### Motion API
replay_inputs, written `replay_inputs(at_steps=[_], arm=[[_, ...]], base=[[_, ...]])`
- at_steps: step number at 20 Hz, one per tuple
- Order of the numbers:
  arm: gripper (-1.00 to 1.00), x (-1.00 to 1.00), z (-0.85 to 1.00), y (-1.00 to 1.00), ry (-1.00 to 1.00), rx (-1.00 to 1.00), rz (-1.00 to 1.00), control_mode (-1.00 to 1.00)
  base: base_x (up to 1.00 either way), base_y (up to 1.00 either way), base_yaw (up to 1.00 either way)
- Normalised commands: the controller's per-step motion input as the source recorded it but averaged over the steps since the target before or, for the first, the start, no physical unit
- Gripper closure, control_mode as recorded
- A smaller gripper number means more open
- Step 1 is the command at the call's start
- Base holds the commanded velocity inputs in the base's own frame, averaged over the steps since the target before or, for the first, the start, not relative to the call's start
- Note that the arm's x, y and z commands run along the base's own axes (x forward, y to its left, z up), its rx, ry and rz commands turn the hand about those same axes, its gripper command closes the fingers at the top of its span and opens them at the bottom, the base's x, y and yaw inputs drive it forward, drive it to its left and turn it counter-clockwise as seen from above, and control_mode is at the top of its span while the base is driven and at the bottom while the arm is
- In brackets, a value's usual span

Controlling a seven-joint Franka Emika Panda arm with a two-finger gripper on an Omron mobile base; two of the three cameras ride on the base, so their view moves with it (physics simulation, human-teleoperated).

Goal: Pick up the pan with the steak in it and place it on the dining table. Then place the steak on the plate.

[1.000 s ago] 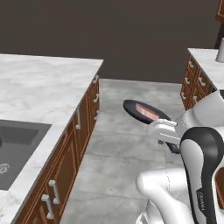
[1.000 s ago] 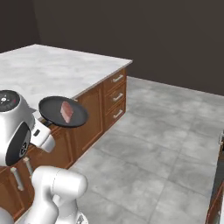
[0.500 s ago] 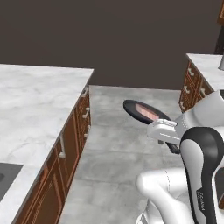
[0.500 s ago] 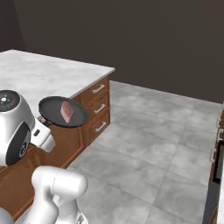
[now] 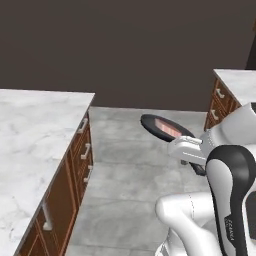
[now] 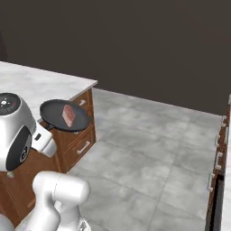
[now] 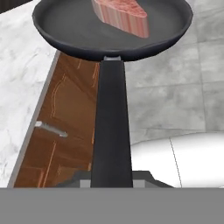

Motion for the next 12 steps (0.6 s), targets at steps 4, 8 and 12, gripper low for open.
replay_inputs(at_steps=[4, 8, 12], arm=[[1.0, 0.0, 0.0, 0.0, 0.0, 0.0, 0.0, 1.0], [1.0, 0.0, 0.0, 0.0, 0.0, 0.0, 0.0, 1.0], [1.0, 0.0, 0.0, 0.0, 0.0, 0.0, 0.0, 1.0]], base=[[1.0, -0.12, -0.08], [1.0, -0.09, -0.08], [1.0, -0.03, -0.07]])
